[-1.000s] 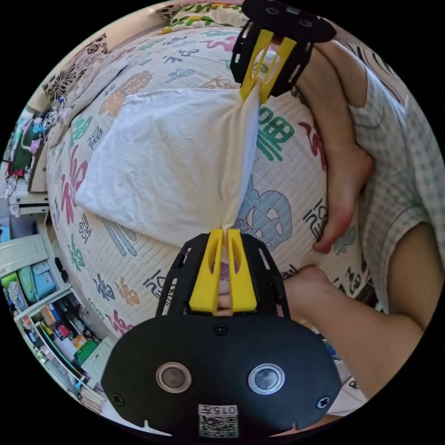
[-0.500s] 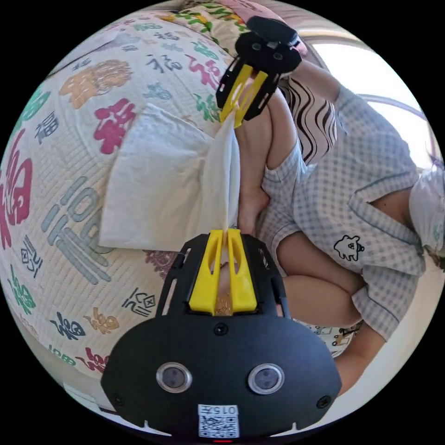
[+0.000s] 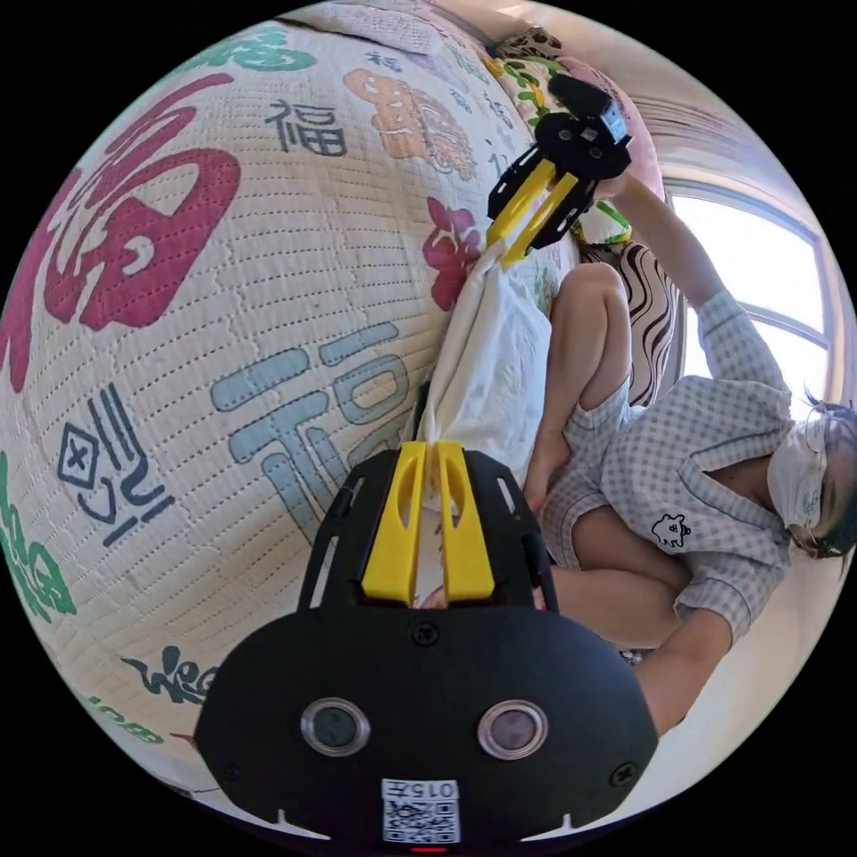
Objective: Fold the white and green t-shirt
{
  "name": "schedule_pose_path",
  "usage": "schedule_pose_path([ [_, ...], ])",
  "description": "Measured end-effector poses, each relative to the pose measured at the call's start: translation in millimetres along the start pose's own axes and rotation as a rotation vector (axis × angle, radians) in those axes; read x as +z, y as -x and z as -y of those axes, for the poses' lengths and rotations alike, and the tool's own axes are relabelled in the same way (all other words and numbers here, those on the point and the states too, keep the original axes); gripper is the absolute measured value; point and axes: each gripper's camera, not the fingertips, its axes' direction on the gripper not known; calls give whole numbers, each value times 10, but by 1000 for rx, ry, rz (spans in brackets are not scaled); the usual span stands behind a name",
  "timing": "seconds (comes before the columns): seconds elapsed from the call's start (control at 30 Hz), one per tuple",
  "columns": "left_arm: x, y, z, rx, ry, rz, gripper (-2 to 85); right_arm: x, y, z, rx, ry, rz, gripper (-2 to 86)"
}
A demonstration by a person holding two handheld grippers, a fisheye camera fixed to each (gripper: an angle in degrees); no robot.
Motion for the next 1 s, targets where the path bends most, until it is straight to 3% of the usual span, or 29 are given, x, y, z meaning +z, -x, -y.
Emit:
schedule_pose_path([
  [0.07,-118,-14,-224,-8,-55,35,21,-133,-52,-156,38,-98,-30,36],
  [0.17,-358,-256,-697,-29,-172,234,48,-319,157,-446,64,-276,-247,26],
  [0.3,-284,-954,-1188,52,-365,405,42,-212,720,-526,-76,-416,-410,31],
  [0.37,-82,-1116,-1240,65,-376,461,26,-35,826,-396,-134,-413,-456,31],
  [0.5,313,-850,-1330,-31,-297,602,7,269,452,-107,21,-365,-471,-3],
  [0.67,101,-598,-2023,-145,-359,499,19,24,180,-378,174,-448,-382,8],
  [0.73,-36,-529,-2468,-174,-456,379,44,-69,-41,-584,226,-515,-151,43],
  [0.8,-100,-269,-3070,-268,-568,129,90,-8,-394,-791,321,-565,119,101],
  [1.0,272,254,-3888,-367,-659,-157,133,201,-775,-628,365,-578,353,121],
])
